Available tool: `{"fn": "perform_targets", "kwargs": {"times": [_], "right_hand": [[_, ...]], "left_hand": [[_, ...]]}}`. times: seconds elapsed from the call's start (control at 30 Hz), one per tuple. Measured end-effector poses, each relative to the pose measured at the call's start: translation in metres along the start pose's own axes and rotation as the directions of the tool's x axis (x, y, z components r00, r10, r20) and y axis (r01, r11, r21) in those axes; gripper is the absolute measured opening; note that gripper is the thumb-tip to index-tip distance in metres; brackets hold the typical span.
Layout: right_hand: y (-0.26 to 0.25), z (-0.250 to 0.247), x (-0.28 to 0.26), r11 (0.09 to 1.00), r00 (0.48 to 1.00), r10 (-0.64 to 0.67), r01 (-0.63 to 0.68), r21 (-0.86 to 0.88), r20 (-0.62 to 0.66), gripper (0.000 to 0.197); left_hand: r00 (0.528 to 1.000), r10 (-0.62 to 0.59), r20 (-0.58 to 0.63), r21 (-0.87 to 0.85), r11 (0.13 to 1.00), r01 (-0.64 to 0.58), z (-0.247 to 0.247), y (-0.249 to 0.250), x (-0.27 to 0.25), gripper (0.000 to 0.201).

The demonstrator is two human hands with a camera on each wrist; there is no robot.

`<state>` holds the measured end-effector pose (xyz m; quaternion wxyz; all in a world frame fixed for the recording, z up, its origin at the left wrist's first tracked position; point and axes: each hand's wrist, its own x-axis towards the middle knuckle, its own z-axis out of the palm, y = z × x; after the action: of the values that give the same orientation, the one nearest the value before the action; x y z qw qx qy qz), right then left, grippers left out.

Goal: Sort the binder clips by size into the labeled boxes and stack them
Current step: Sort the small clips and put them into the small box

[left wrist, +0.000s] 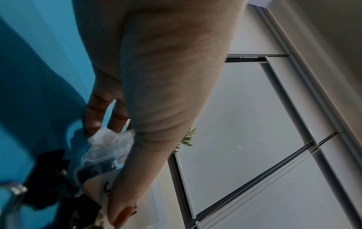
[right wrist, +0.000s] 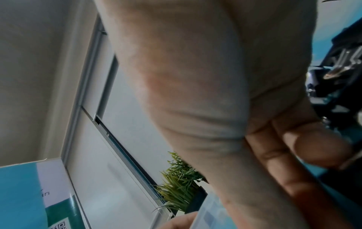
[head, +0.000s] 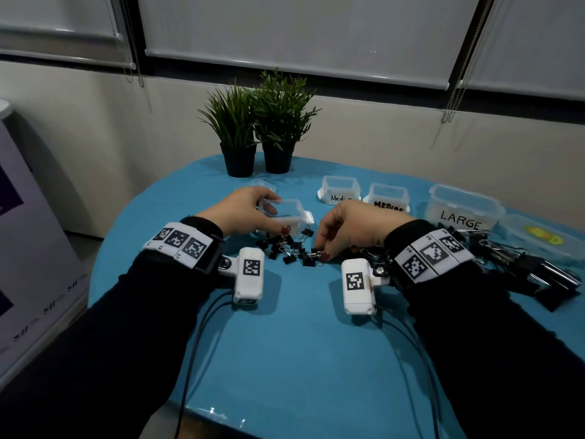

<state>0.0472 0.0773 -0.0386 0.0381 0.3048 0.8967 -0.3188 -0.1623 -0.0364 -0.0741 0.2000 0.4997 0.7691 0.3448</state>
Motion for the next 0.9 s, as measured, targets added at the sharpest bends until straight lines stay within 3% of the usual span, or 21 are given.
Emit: {"fn": "perform_targets", "kwargs": {"times": [0.3, 0.6, 0.77, 0.83, 0.9], "right_hand": [[0.002, 0.012, 0.02, 0.974, 0.974, -0.081, 0.123, 0.192, -0.211, 0.009], [-0.03, 0.009, 0.029, 0.874, 0.879, -0.076, 0.286, 0.392, -0.471, 0.01], [-0.035, 0.017, 0.043, 0.889, 0.882, -0.011, 0.224, 0.399, -0.47, 0.018], [-0.031, 0.017, 0.042, 0.933, 0.885, 0.068, 0.107, 0.344, -0.46, 0.017], [-0.027, 0.019, 0.036, 0.978, 0.936, 0.119, -0.053, 0.201, -0.332, 0.037]], "left_hand": [[0.998, -0.036, -0.048, -0.024, 0.999, 0.035, -0.002, -0.002, 0.0, 0.069], [0.999, -0.008, -0.034, -0.004, 1.0, 0.008, -0.001, 0.001, 0.001, 0.072], [0.997, -0.037, -0.074, 0.0, 0.999, 0.037, -0.002, -0.001, 0.001, 0.068], [0.991, -0.077, -0.112, -0.024, 0.997, 0.075, -0.003, -0.005, 0.003, 0.07], [0.983, -0.105, -0.151, -0.032, 0.994, 0.101, -0.004, -0.009, 0.005, 0.074]]}}
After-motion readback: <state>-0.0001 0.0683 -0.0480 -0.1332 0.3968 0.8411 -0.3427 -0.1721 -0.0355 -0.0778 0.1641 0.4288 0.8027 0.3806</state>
